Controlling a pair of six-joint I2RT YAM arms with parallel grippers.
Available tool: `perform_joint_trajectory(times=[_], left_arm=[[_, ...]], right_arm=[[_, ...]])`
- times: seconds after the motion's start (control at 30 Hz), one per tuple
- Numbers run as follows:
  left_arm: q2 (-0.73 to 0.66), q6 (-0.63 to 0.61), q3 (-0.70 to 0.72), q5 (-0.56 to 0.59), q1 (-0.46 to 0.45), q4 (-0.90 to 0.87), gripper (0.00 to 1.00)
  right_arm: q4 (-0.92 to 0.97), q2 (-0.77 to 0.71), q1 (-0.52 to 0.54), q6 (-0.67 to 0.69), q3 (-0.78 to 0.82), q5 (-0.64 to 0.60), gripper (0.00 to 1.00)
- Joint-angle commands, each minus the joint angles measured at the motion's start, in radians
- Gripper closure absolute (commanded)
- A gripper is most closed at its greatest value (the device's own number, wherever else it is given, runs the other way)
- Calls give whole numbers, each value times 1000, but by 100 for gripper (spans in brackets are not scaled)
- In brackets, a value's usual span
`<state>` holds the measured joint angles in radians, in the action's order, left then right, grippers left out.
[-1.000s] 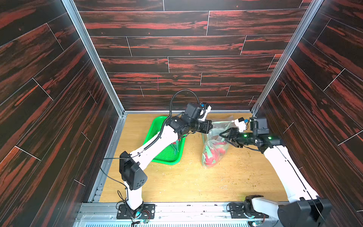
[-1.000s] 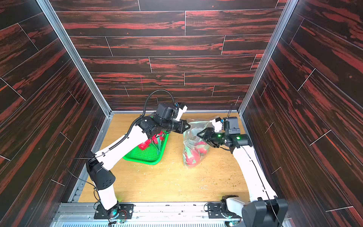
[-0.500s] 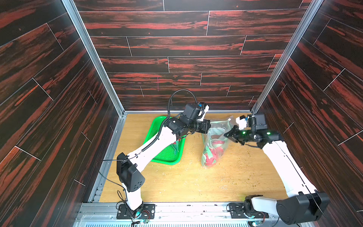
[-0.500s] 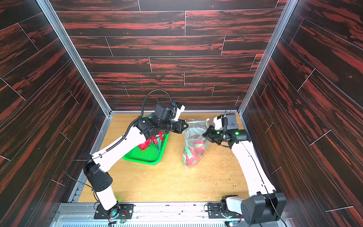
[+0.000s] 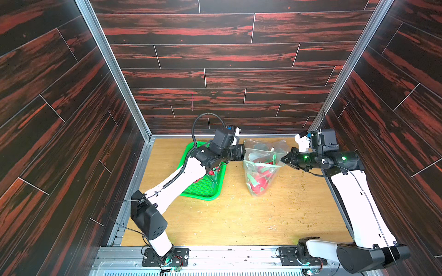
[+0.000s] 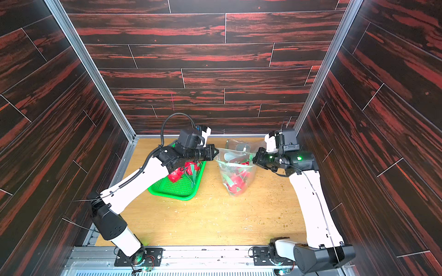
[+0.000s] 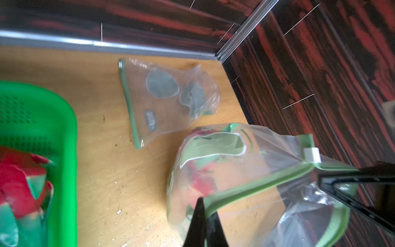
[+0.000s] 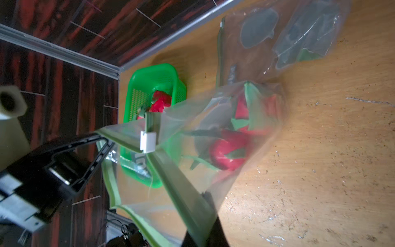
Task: Open the zip-top bag and take out the dragon fruit
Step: Pick up the dragon fruit from the zipper food storage bag.
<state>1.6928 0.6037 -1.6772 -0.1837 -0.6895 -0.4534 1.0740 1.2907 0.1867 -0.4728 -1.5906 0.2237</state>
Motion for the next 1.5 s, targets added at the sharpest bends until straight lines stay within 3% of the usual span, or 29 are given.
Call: perform_joint_trajectory(times=[0.0, 0.17, 0.37, 0.5, 0.67, 0.83, 1.0, 1.27, 1.47], left_arm=[[-44, 42, 34, 21, 30, 25, 100], [-22, -16, 41, 27, 33, -45, 97], [-46, -228, -85, 70, 34, -249, 64], [-99, -303, -128, 76, 23, -262, 54], [-67, -356, -184, -38, 15, -273, 52], [85, -367, -311, -165, 2, -352, 61], [167, -342, -305, -268, -19, -297, 66], [269, -334, -281, -287, -51, -182, 66], [299, -327, -230, -221, -54, -40, 61]], right_arm=[[24, 13, 25, 52, -41, -42, 100], [13, 84, 128, 68, -50, -90, 100], [-68, 126, 174, 32, -36, -85, 100], [-114, 141, 184, 17, -37, -60, 100], [-147, 151, 201, 4, -34, -43, 100], [-185, 141, 215, -7, -17, -26, 100], [-204, 121, 217, -26, 11, -38, 100], [-230, 102, 218, -49, 61, -40, 100], [-245, 92, 218, -67, 91, -58, 100]])
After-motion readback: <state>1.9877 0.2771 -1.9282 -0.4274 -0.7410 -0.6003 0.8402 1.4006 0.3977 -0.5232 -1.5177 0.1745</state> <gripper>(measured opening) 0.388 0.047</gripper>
